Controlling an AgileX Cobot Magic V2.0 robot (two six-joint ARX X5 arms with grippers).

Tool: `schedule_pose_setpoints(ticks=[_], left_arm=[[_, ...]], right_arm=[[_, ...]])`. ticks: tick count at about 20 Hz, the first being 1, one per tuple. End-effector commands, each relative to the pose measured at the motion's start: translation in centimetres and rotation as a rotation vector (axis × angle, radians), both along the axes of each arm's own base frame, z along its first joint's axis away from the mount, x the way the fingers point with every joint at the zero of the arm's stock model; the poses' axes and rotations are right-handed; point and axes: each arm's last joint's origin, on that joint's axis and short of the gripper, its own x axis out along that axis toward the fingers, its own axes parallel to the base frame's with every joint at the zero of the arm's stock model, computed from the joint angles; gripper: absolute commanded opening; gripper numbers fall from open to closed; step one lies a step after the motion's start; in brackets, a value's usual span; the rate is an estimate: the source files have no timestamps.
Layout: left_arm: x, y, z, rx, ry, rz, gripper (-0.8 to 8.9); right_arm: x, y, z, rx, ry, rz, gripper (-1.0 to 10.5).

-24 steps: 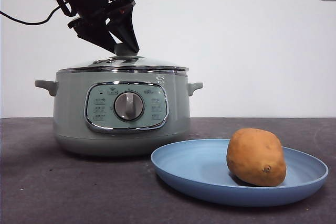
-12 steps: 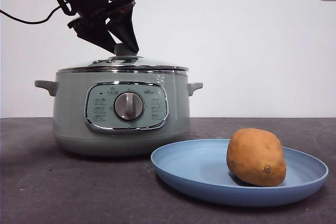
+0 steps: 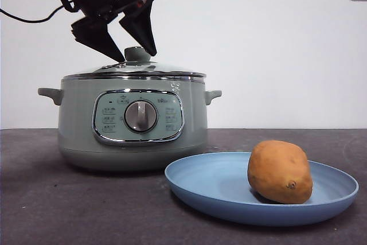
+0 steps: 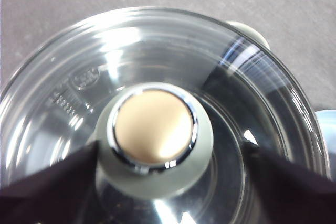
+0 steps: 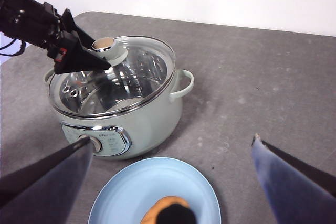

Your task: Take the potato out from the steamer,put the potato on the plate,close the lid

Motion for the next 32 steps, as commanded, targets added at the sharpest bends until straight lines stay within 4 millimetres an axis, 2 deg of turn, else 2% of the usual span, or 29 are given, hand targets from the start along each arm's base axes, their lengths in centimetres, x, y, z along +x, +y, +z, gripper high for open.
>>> schedule_pose_setpoints(ticks=[1, 4, 6, 9, 14, 15, 16, 17, 18, 19, 20, 32], left_arm=[[-1.4, 0.6, 1.6, 0.002, -0.042, 0.015, 5.70], [-3.8, 1.6, 4.3, -0.015, -0.080, 0.016, 5.70], [-6.2, 2.6, 6.3, -0.023, -0.097, 0.015, 5.70], [-10.8, 4.4, 8.7, -0.029, -0.081, 0.001, 5.62], [-17.1, 7.0, 10.5, -0.011, -0.036, -0.003, 5.50], [-18.0, 7.4, 10.6, -0.011, -0.021, -0.007, 4.67], [-18.8, 7.6, 10.7, -0.020, -0.005, -0.023, 3.32], [-19.3, 7.8, 10.7, -0.033, 0.012, -0.041, 1.78], [-19.7, 7.9, 10.7, -0.043, 0.026, -0.056, 0.42], [-19.8, 7.9, 10.6, -0.045, 0.036, -0.061, -0.19], [-19.9, 7.9, 10.6, -0.044, 0.046, -0.064, -0.09], [-19.9, 7.9, 10.5, -0.049, 0.054, -0.071, -0.03]], right_arm=[[0.0, 0.0, 0.1, 0.008, -0.003, -0.004, 5.0], [-0.1, 0.0, 0.0, 0.003, 0.006, 0.003, 5.0], [0.0, 0.0, -0.1, 0.000, 0.015, 0.011, 5.0], [-0.2, 0.2, -0.4, 0.008, 0.057, 0.095, 5.0], [-0.4, 0.7, -1.4, 0.006, 0.207, 0.229, 5.0], [-0.4, 0.8, -1.6, 0.002, 0.232, 0.251, 5.0], [-0.5, 0.8, -1.7, -0.002, 0.249, 0.261, 4.9], [-0.5, 0.8, -1.8, -0.001, 0.262, 0.275, 4.2], [-0.6, 0.8, -1.9, -0.003, 0.267, 0.277, 3.0], [-0.6, 0.7, -1.9, -0.006, 0.272, 0.277, 1.5], [-0.6, 0.7, -1.9, -0.007, 0.273, 0.276, -0.1], [-0.6, 0.7, -2.0, -0.012, 0.276, 0.273, 0.0]])
